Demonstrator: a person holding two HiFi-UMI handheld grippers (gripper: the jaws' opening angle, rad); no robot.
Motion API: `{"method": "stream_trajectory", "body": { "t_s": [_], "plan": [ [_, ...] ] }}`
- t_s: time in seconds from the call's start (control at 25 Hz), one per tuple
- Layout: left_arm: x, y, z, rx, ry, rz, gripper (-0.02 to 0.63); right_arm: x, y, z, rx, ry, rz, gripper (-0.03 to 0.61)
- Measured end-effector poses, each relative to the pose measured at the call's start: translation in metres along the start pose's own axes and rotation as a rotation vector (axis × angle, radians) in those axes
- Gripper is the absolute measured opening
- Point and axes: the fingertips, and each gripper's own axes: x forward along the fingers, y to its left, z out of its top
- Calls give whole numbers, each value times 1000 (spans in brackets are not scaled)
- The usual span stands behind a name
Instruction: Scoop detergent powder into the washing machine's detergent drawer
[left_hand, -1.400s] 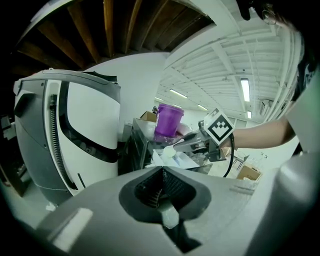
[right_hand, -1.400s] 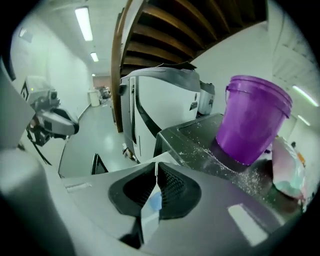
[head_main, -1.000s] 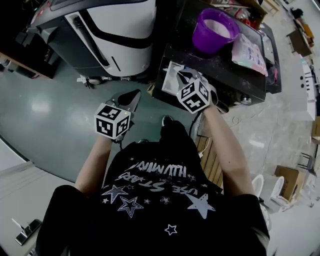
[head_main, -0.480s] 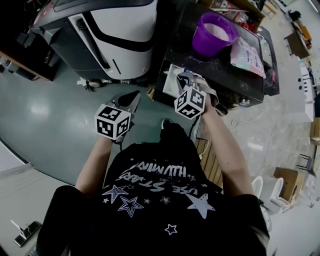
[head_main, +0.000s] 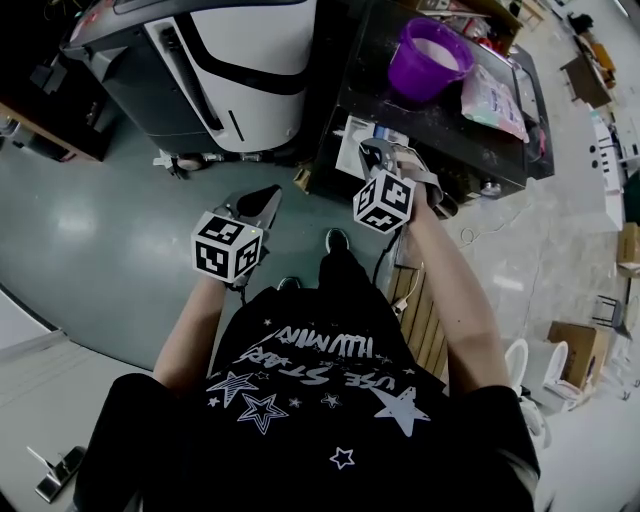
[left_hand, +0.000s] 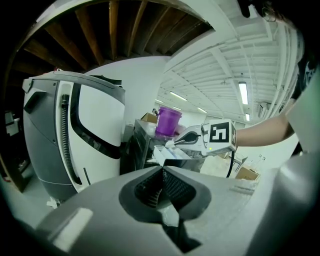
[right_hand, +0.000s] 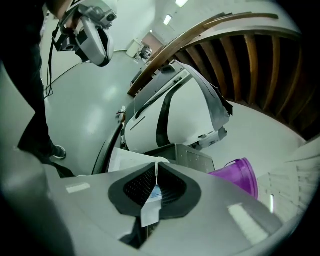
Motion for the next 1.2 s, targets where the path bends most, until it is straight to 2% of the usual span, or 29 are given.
{"method": "stream_trajectory", "body": {
  "t_s": [0.08,0.16,0.24,0.32,0.52,0.68,0.76,0.8,0.88,1.2],
  "plan": [
    [-8,1,-6,-4,2,-7,0,-2,2,2,-9,19,-3,35],
    [-16,4,-11,-10,3,-9,0,-3,1,2,59,35,-5,35],
    [-22,6,-15,-20,2,-11,0,-7,-2,0,217,38,7,35],
    [-27,7,-18,-22,4,-20,0,-12,-5,-5,425,28,27,35],
    [-31,9,-20,-20,6,-30,0,-25,-18,-19,877,-54,51,35],
    [-28,11,-19,-19,9,-38,0,-32,-23,-24,1125,-143,92,35],
    [-24,11,-20,-20,14,-43,0,-34,-25,-25,1211,-184,110,35],
    [-23,11,-21,-19,17,-46,0,-34,-26,-25,1223,-197,112,35],
    [-20,10,-24,-16,26,-48,0,-32,-26,-23,1169,-192,108,35],
    [-23,3,-28,-20,32,-23,0,-20,-9,-6,703,-113,95,35]
  ]
}}
